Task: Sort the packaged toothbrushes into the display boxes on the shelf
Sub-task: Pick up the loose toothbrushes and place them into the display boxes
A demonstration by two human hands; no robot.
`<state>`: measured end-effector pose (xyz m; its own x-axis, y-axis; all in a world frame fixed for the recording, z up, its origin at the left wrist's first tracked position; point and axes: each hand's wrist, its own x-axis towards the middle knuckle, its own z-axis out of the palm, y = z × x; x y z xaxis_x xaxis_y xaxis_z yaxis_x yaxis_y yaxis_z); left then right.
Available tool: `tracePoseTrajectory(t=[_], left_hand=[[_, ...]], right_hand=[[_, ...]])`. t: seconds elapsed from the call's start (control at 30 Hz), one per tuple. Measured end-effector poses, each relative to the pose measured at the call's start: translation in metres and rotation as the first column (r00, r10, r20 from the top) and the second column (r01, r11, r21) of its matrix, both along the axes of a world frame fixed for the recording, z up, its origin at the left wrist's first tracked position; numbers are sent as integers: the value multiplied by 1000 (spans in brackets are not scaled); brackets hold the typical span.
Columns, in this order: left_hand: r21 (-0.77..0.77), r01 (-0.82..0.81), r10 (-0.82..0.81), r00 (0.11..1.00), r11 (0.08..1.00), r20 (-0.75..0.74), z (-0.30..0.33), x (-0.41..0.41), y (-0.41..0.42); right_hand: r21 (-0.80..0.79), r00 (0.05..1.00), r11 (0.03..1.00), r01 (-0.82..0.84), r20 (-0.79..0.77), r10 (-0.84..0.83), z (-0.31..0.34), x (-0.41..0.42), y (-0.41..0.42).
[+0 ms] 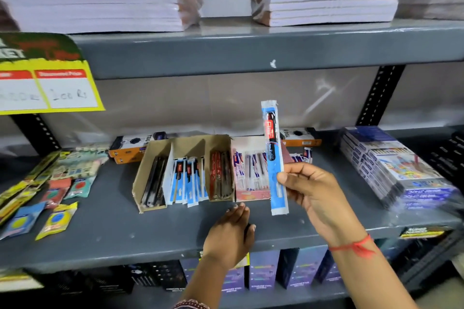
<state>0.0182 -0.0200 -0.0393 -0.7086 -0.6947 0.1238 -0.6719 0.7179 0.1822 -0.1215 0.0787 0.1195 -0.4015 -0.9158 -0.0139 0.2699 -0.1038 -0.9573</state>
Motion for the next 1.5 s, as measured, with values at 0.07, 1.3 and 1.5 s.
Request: tracePoseTrajectory(t=[0.07, 1.3, 1.5], left_hand=[[0, -29, 29, 999, 1000, -20, 1, 18, -5], [-66, -158, 148, 980, 985, -133, 13, 111, -30], [11, -198, 198, 978, 980, -69, 6, 107, -34]], right_hand=[[60, 999, 997, -52, -9, 53, -4, 8, -10], [284, -230, 939, 193, -918, 325, -53, 130, -188], [87, -108, 978, 190, -988, 108, -47, 85, -145]])
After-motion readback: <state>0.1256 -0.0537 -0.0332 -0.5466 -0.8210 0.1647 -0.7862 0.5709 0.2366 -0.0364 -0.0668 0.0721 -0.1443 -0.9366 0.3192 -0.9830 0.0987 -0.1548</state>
